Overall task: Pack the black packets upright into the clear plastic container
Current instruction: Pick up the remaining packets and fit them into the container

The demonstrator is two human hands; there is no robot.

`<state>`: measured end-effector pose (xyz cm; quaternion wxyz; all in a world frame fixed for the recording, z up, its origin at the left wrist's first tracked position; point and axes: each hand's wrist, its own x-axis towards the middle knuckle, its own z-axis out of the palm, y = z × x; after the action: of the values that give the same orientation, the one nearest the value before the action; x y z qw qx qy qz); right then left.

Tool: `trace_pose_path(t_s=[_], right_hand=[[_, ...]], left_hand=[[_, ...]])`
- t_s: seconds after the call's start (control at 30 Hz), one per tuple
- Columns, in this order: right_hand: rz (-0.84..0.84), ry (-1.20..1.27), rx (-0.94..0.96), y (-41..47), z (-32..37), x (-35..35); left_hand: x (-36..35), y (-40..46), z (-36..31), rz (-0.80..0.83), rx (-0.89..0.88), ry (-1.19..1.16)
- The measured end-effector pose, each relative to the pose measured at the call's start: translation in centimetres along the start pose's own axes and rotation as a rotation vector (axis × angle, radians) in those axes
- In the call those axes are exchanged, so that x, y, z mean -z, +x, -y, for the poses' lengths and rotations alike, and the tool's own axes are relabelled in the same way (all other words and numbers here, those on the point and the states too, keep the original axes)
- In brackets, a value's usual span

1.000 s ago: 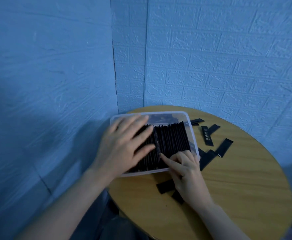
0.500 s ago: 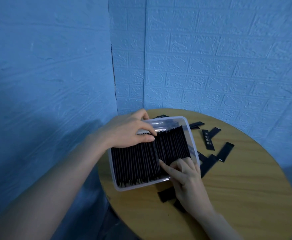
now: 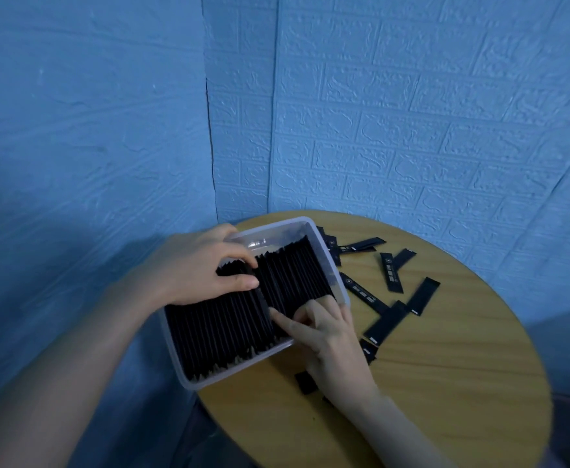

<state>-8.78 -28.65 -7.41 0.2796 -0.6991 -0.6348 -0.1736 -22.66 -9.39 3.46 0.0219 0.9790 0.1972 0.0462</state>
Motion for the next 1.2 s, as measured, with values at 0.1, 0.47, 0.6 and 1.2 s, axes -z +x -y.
trace_pose_path(t_s=[0.1,0.47,0.6,1.2], right_hand=[[0.035,0.047,0.021,1.7,0.8,-0.8],[0.085,0.107,0.032,4.9,0.1,-3.2],[0.163,0.098,0.050,5.1,-1.0,-2.5],[0.068,0.197,-0.060,2.2,-2.1,-1.5]], left_hand=[[0.0,-1.0,1.9,-0.051,0.054,-0.034],[0.0,-0.8,2.4,-0.075,0.185,0.145],[-0.3,0.5,2.5,-0.112,0.179,0.185],[-0.8,2.2,0.8,-0.246,-0.067,0.282]])
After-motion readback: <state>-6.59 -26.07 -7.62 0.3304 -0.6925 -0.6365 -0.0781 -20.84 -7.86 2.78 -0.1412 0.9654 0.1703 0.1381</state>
